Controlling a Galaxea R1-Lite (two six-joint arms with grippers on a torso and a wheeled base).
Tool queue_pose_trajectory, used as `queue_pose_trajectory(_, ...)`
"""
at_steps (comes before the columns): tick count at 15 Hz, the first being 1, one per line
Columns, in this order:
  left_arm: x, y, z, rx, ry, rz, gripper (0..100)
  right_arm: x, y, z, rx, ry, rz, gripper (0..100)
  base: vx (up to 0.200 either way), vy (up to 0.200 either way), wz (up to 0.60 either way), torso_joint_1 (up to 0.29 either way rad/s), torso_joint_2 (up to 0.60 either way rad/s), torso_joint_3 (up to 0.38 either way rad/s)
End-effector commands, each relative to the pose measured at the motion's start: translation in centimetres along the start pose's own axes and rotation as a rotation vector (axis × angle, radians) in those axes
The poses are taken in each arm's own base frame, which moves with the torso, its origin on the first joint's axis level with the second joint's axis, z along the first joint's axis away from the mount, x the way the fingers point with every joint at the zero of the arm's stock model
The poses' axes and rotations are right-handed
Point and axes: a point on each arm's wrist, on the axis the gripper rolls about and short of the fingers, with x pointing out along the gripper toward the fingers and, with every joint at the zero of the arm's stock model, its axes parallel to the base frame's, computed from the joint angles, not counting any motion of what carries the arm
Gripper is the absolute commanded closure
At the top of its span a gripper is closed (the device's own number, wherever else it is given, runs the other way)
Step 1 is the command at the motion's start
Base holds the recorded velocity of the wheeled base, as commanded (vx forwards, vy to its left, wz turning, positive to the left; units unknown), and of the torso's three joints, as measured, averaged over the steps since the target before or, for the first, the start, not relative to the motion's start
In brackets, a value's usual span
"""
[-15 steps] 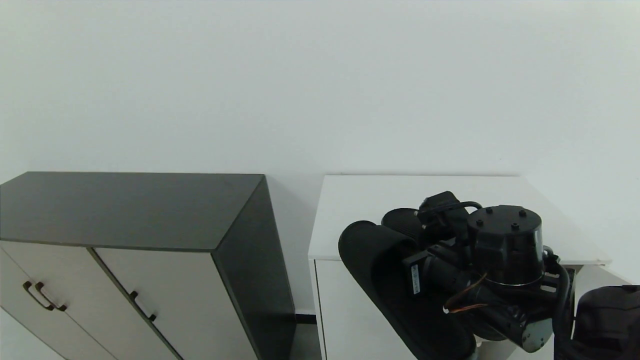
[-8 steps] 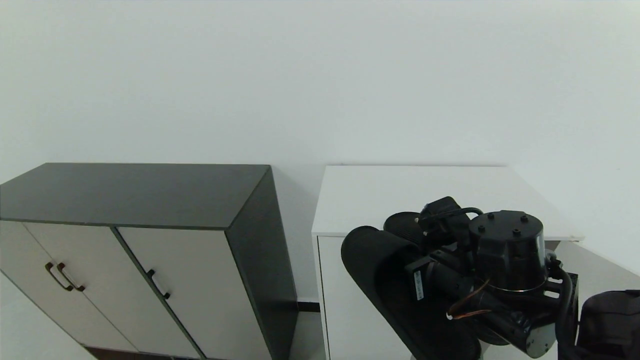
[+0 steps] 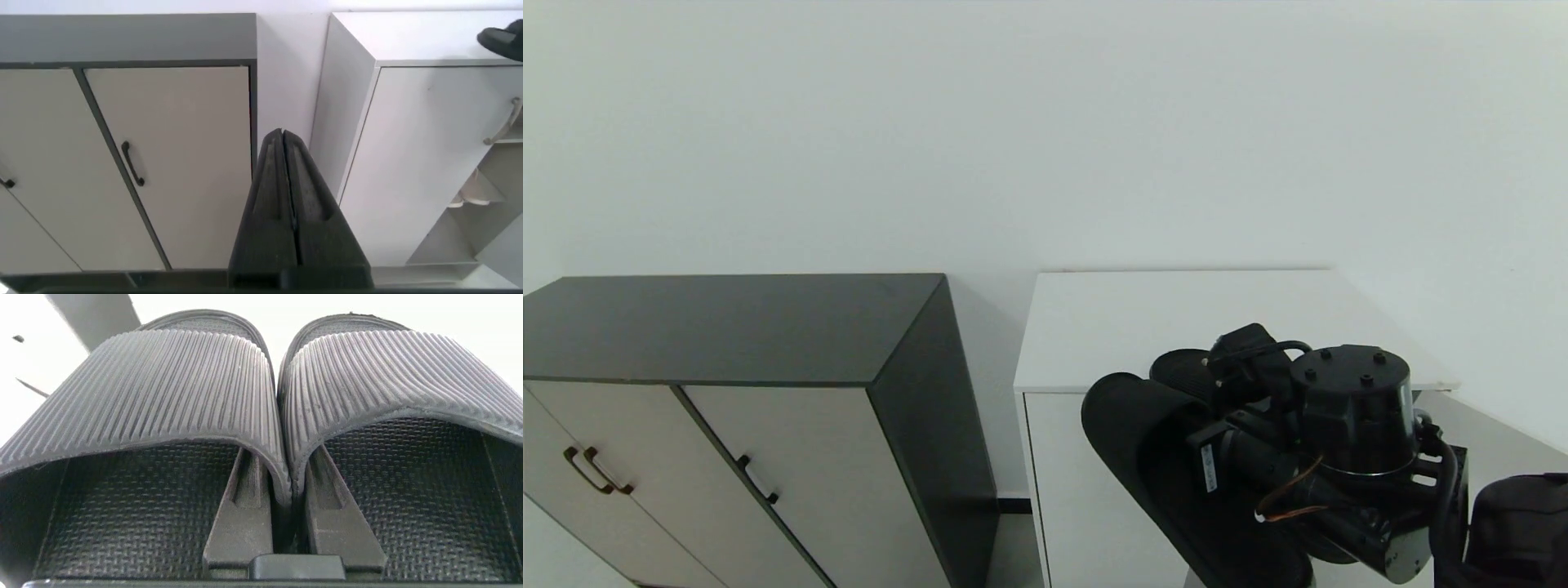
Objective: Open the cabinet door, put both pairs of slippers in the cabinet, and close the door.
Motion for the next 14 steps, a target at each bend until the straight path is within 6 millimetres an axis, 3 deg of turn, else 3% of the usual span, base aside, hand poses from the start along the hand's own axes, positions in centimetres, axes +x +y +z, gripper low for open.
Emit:
queue_pose_trajectory(1,0.00,0.00,0.00,0.000,0.000,0.000,100,0.04,0.09,-0.12,-0.002,0.004,0.004,100,0.000,0.000,0.00,0.000,0.00,0.000)
queue_pose_trajectory(6,0.00,0.01,0.00,0.000,0.000,0.003,100,-0.09,0.11,-0.43,-0.008,0.016,0.023,100,0.000,0.000,0.00,0.000,0.00,0.000)
queue_pose_trajectory(14,0.01,0.01,0.01,0.003,0.001,0.002,100,-0.62,0.59,-0.68,-0.015,0.022,0.072,100,0.000,-0.200,0.00,0.001,0.00,0.001)
